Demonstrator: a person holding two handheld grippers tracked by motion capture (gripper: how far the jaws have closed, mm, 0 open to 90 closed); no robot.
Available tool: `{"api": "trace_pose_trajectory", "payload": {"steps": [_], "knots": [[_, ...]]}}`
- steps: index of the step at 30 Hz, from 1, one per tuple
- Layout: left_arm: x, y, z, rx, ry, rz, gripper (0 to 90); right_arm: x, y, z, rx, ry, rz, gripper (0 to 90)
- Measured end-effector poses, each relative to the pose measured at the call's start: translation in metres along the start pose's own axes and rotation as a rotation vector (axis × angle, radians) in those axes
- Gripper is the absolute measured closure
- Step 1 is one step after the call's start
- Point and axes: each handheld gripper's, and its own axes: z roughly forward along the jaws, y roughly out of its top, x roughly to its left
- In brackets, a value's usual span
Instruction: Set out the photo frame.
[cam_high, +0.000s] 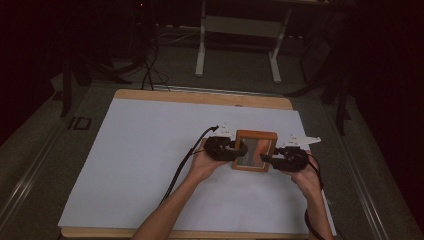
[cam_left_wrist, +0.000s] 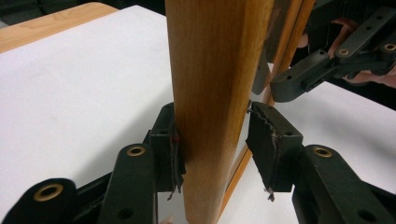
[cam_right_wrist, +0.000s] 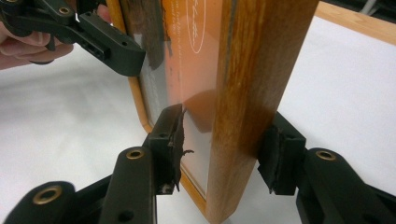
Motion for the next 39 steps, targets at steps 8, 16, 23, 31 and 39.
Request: {"api": "trace_pose_trajectory", "payload": {"steps": [8, 16, 23, 31, 39], "knots": [[0.005, 0.0, -0.017, -0.027, -0.009, -0.018, 56.1, 0.003, 0.004, 0.004, -0.044, 0.07, 0.033, 58.1], [0.008, -0.004, -0.029, -0.025, 0.001, -0.028, 56.1, 0.01, 0.009, 0.013, -0.052, 0.106, 0.047, 58.7], [0.01, -0.005, -0.044, -0.02, 0.024, -0.034, 56.3, 0.015, 0.015, 0.021, -0.058, 0.13, 0.05, 58.6], [0.012, -0.011, -0.06, -0.037, 0.043, -0.053, 56.4, 0.024, 0.025, 0.03, -0.055, 0.148, 0.044, 58.3], [0.018, -0.017, -0.081, -0.047, 0.064, -0.06, 57.1, 0.033, 0.035, 0.044, -0.066, 0.185, 0.044, 58.2]]}}
